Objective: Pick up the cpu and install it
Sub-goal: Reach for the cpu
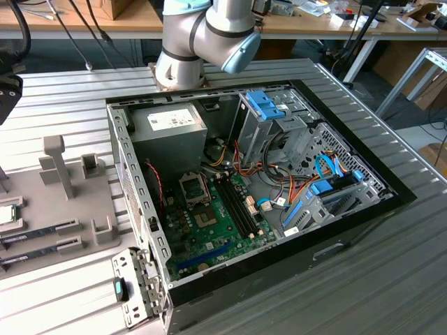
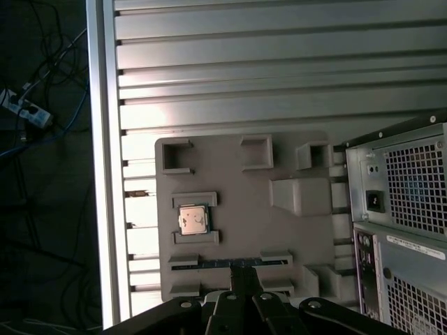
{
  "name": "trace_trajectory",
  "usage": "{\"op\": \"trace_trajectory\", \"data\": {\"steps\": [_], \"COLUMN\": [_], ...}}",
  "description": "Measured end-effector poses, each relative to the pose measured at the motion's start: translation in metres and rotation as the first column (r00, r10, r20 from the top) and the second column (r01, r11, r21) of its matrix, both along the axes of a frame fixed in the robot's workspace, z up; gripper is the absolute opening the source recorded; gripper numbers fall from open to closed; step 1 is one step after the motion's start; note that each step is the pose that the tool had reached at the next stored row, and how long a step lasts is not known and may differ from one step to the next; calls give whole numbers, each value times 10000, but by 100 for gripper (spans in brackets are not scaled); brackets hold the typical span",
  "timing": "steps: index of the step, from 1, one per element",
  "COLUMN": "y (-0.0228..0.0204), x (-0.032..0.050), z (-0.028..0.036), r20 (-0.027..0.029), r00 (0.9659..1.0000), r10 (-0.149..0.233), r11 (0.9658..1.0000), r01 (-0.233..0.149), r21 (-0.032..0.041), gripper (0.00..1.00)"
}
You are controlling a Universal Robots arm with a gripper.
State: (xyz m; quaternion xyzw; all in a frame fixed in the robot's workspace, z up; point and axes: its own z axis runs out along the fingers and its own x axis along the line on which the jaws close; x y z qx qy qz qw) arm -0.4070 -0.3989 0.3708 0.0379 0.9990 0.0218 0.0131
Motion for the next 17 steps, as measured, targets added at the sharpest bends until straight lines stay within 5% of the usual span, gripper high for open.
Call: {"op": "trace_trajectory", "data": {"steps": [17], "y": [5], "x": [-22], "z": [-93], "r20": [-1], "r00": [10000], "r10": [0], "r11": [10000], "r01": [0], "r21": [0], "gripper": [11]}}
